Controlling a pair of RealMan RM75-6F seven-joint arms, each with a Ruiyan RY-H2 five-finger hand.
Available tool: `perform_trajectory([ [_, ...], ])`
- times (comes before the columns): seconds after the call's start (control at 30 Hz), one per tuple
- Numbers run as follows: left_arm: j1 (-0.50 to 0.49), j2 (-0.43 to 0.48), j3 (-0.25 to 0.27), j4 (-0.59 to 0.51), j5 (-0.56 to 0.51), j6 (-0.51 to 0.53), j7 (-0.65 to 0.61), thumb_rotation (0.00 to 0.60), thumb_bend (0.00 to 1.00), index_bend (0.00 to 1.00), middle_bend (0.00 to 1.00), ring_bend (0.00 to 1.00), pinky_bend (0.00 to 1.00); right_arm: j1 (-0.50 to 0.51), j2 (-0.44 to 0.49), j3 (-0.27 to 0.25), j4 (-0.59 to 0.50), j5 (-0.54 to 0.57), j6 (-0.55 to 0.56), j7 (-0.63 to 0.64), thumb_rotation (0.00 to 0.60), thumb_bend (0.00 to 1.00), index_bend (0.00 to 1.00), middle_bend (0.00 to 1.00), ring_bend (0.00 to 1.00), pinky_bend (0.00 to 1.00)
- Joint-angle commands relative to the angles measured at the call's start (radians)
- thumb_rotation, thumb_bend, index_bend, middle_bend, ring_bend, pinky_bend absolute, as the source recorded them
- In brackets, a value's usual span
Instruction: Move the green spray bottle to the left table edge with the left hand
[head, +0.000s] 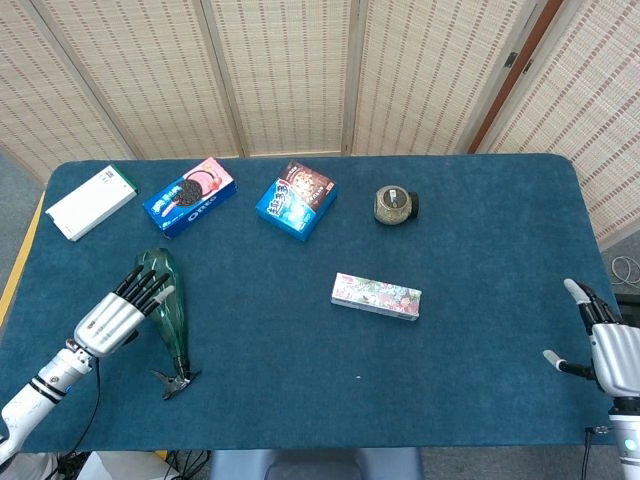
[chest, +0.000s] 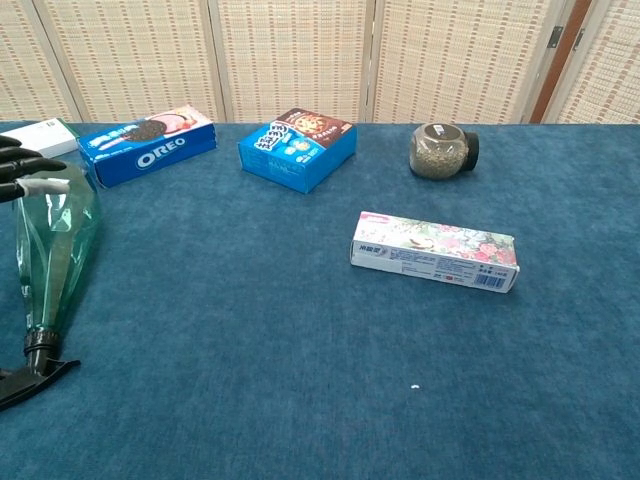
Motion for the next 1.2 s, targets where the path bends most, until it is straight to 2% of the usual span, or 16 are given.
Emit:
perform_trajectory([
  [0.03,0.011,-0.046,0.001,0.072,0.026,0.033,-0.051,0.600,0.00,0.00,0.00,0.00,0.00,0.001,-0.001,0.000,0.000,0.000,0.000,0.001,0.600,0.00,0.10,0.14,0.21,0.41],
  [0.53,-0.006,-0.150,-0.017,0.190,0.048,0.059,-0.121,0.600,0.00,0.00,0.00,0.00,0.00,0.002,-0.010,-0.007,0.006,0.000,-0.011,0.010,0.600,0.00,0.10,0.14,0.21,0.41],
  [0.9,-0.028,-0.187,-0.020,0.204,0.056,0.054,-0.141,0.600,0.00,0.00,0.00,0.00,0.00,-0.003,-0.014,-0.011,0.015,0.000,-0.008,0.022,0.600,0.00,0.10,0.14,0.21,0.41],
  [1.2,-0.050,-0.195,-0.023,0.170,0.068,0.062,-0.136,0.600,0.00,0.00,0.00,0.00,0.00,-0.004,-0.018,-0.012,0.020,-0.001,-0.008,0.031,0.600,0.00,0.10,0.15,0.21,0.41],
])
